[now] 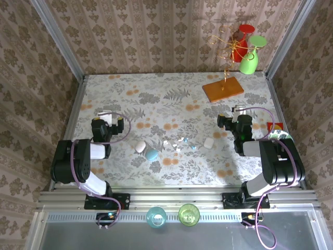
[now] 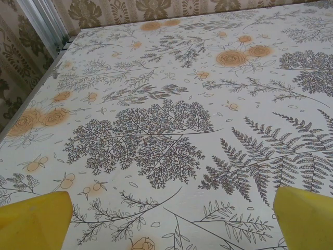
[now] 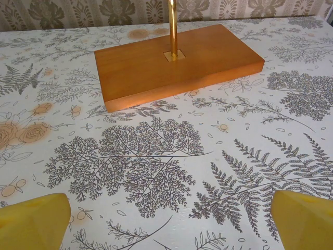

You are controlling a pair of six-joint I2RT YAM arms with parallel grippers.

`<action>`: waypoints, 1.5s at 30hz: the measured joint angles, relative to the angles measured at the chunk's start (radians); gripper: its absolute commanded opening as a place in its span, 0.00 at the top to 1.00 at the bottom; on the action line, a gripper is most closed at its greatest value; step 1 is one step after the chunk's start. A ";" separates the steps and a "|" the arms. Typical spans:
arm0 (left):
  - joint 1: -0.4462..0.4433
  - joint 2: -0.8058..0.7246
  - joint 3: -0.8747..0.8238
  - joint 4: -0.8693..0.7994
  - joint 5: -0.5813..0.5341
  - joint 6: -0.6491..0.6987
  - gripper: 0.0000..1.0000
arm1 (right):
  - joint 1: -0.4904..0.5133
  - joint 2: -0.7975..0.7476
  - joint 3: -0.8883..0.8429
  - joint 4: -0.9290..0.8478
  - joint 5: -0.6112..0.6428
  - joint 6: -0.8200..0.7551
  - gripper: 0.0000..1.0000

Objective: Insert wireless bluetooth earbuds into charging case

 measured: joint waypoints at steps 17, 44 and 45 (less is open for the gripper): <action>0.000 0.000 0.000 0.000 0.000 0.000 0.00 | 0.000 0.000 0.000 0.000 0.000 0.000 0.00; -0.329 -0.389 0.095 -0.322 -0.153 0.135 0.00 | 0.143 -0.412 0.161 -0.558 0.066 0.115 0.00; -0.356 -0.400 0.107 -0.343 -0.146 0.135 0.00 | 0.164 -0.436 0.175 -0.618 0.073 0.143 0.00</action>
